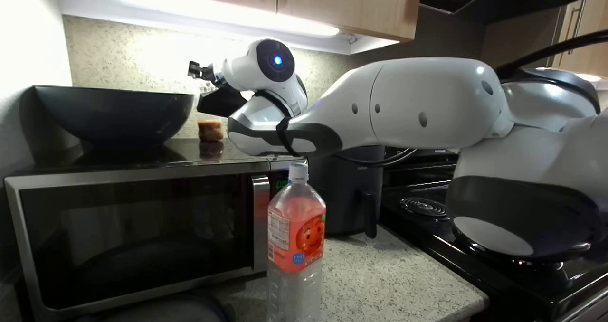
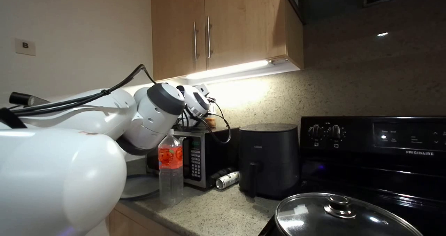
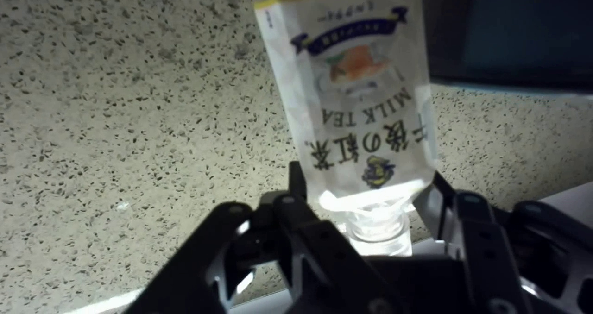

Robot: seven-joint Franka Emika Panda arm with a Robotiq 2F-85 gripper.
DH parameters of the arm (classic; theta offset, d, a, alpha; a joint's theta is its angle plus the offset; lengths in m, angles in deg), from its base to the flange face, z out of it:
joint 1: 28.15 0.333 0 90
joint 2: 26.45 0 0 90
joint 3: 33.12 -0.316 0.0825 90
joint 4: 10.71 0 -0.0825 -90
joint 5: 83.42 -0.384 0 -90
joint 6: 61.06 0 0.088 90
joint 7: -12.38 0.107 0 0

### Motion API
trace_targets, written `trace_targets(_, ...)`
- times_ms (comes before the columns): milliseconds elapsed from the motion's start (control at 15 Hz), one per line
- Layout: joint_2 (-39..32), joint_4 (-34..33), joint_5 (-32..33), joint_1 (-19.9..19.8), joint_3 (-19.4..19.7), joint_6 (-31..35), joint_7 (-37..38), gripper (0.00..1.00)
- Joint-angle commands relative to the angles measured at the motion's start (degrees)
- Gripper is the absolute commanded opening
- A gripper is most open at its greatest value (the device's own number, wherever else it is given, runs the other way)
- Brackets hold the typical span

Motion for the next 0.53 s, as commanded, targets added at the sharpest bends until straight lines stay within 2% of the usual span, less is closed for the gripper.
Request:
trace_targets(0,-0.88,-2.17,-0.59,-0.94,0.74,1.25,1.78,0.31)
trace_targets(200,-0.74,-2.1,-0.53,-0.85,0.46,0.95,1.49,0.26)
trace_targets(333,0.24,-1.42,-0.29,-0.36,-1.06,-0.77,0.02,0.23)
trace_targets(467,1.69,-0.63,0.28,-0.27,-5.25,-1.91,-3.82,0.23)
